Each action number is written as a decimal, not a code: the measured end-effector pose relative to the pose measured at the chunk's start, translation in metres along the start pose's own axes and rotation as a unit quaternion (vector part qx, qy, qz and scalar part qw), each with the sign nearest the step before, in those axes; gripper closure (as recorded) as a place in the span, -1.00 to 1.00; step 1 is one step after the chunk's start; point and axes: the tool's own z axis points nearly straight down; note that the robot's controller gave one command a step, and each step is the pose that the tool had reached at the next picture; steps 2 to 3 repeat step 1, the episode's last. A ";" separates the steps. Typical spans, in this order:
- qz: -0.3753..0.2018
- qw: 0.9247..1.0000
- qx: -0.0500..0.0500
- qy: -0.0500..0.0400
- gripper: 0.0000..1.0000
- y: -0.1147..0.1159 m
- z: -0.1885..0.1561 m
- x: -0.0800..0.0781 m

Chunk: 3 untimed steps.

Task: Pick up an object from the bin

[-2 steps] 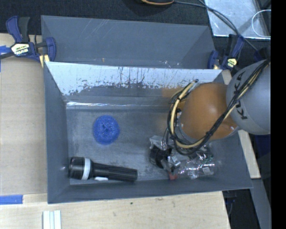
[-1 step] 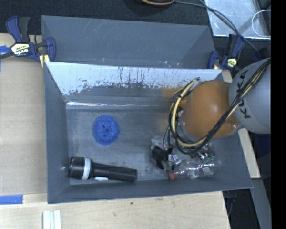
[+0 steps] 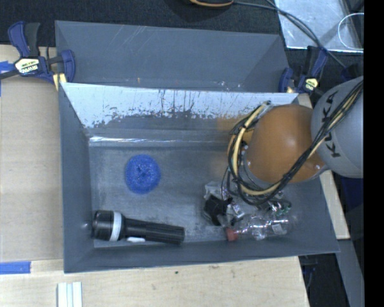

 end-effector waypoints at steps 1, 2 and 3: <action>0.000 1.000 -0.002 0.003 1.00 0.001 -0.013 0.001; 0.000 1.000 -0.002 0.003 1.00 0.001 -0.013 0.001; 0.000 1.000 -0.002 0.003 1.00 0.001 -0.013 0.001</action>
Offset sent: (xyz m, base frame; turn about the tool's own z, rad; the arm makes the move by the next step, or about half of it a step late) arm -0.0001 -0.0001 0.0413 0.0000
